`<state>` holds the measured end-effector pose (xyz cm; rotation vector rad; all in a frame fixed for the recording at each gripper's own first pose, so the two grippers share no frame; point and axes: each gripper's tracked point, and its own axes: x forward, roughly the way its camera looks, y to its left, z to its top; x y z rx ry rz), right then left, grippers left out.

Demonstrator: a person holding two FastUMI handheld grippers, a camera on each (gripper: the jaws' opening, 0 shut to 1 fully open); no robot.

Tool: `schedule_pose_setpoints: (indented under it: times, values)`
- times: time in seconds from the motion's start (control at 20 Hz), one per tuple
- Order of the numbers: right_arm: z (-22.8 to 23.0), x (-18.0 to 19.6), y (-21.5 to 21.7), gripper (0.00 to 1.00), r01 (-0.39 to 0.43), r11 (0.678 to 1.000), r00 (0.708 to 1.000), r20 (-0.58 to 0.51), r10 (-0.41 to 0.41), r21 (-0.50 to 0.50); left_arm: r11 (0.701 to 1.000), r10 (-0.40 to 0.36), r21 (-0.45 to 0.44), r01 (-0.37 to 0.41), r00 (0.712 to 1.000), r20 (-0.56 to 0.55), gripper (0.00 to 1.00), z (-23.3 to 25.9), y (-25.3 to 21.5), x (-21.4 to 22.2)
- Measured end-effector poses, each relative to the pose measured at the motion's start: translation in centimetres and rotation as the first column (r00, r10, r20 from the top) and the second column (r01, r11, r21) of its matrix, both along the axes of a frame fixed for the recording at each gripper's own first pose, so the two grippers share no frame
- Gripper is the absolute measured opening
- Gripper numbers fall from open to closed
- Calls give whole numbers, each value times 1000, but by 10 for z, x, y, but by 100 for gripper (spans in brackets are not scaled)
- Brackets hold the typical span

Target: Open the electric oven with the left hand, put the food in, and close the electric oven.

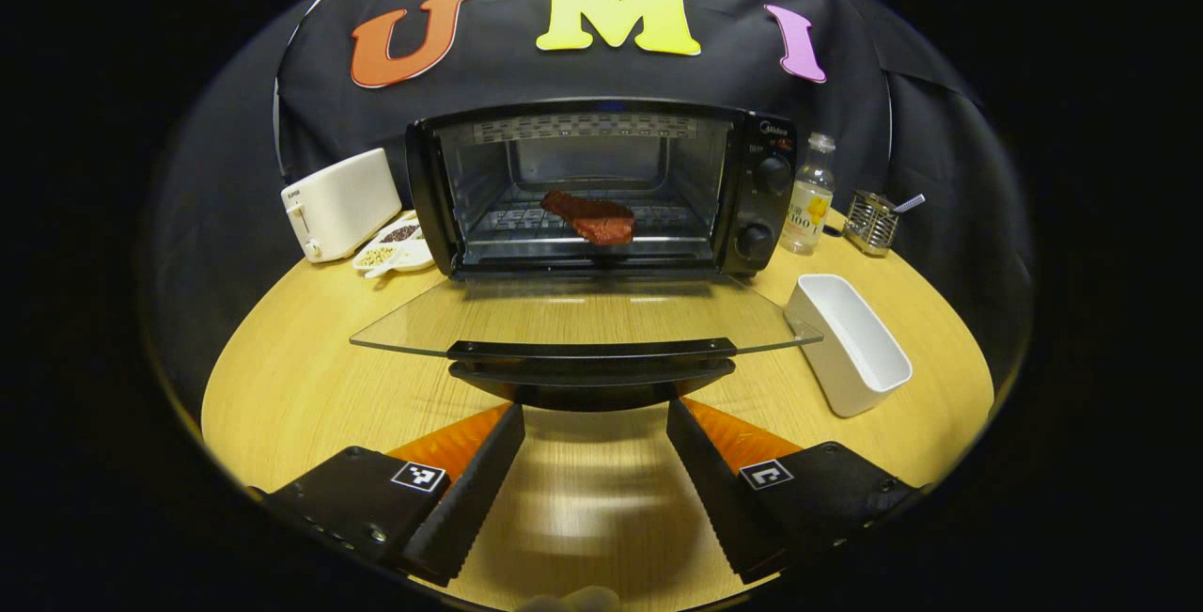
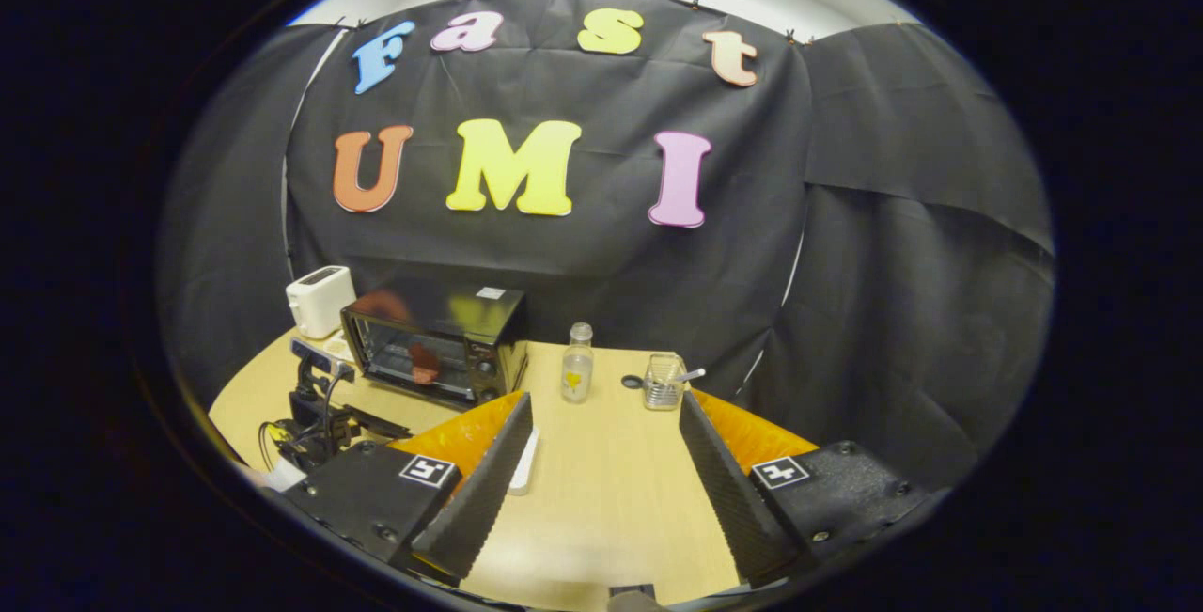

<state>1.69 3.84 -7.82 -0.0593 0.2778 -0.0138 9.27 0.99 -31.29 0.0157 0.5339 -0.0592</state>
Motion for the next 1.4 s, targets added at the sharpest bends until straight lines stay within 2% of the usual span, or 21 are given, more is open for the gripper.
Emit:
schedule_pose_setpoints:
  times: [0.4, 0.85, 1.15, 1.4]
  values:
    - [-10, 3, -2, 100, 15, 999, 1000, -13, -14, 33, 1000, -29, 3, 29, 994, 104, 97, 60, 1, 38]
    - [-12, 8, 5, 100, 7, 999, 1000, -21, -6, 40, 999, -41, 17, 38, 981, 188, 96, 105, 10, 88]
    - [-8, 4, 8, 100, -2, 999, 1000, -7, 2, 50, 999, -46, 20, 43, 982, 182, 96, 102, 3, 70]
    - [-5, -12, 6, 100, -23, 997, 1000, 15, 21, 72, 999, -40, 10, 39, 973, 228, 97, 130, -8, 36]
